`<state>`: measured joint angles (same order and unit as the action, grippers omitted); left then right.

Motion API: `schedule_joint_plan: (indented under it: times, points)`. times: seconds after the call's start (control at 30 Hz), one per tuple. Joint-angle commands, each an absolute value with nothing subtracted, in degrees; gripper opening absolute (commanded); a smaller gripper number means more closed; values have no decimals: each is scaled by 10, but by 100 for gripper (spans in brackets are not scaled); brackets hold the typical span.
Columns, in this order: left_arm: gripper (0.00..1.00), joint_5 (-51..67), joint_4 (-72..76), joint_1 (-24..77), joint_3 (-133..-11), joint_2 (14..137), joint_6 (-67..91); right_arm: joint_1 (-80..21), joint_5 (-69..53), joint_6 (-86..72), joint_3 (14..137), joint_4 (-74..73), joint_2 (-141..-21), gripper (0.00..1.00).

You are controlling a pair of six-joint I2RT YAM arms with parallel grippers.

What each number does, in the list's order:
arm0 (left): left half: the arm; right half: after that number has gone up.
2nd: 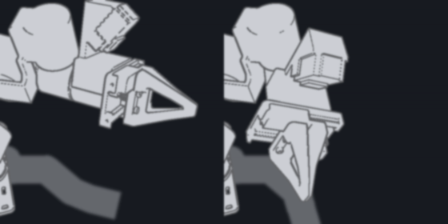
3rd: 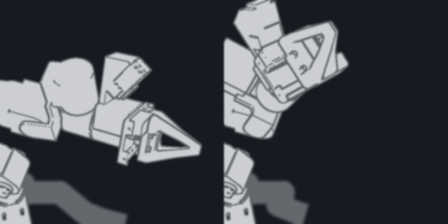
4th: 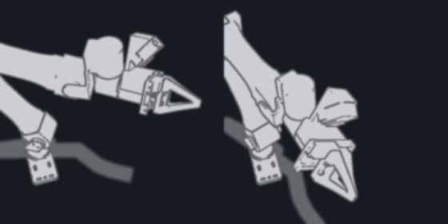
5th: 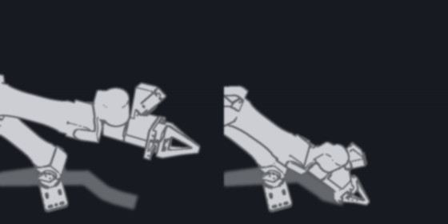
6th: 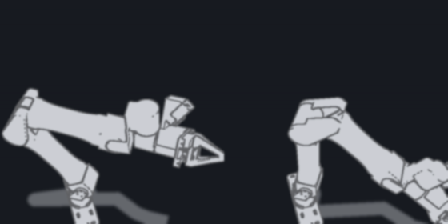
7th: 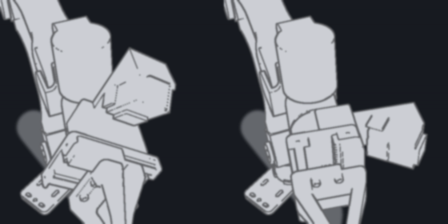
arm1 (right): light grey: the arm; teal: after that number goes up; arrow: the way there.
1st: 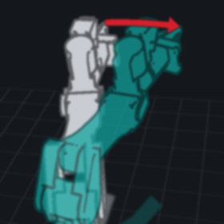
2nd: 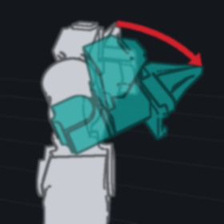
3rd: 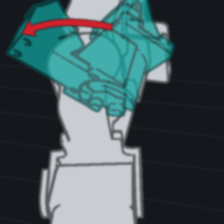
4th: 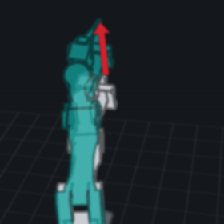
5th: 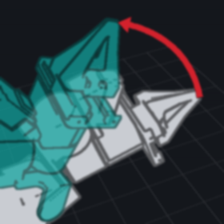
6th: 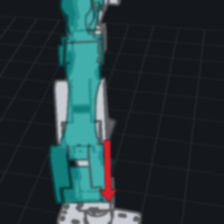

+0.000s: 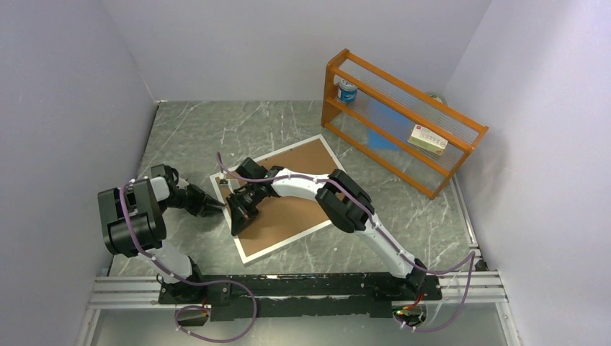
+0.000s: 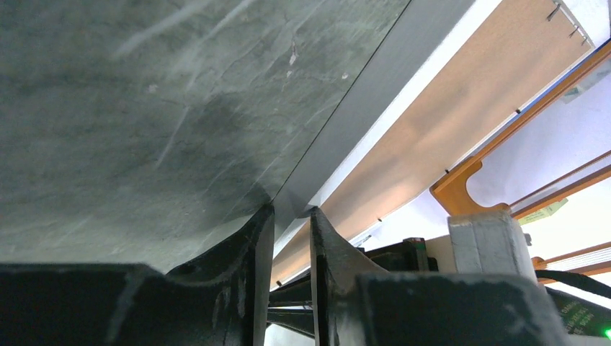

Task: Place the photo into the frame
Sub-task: Install the photo frame at the center of the board.

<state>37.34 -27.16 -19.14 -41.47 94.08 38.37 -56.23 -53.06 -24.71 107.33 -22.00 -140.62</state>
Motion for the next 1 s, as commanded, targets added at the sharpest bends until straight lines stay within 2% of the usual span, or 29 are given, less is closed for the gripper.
schedule_joint_plan:
  times: [0.0, 0.33, 0.73, 0.83, 0.97]
  points:
    - [26, 330, -295, -187, -414, 955, 378, -563, -542, -251, 1120, -247, -1418, 6]
    - [20, 300, -317, -187, -424, 958, 372, -556, -501, -225, 1144, -340, -1453, 4]
    - [19, 286, -331, -187, -434, 959, 362, -522, -434, -230, 1093, -339, -1450, 3]
    - [19, 280, -335, -187, -437, 960, 361, -522, -411, -240, 1096, -342, -1453, 6]
    - [19, 272, -339, -187, -441, 961, 357, -522, -383, -241, 1094, -357, -1461, 16]
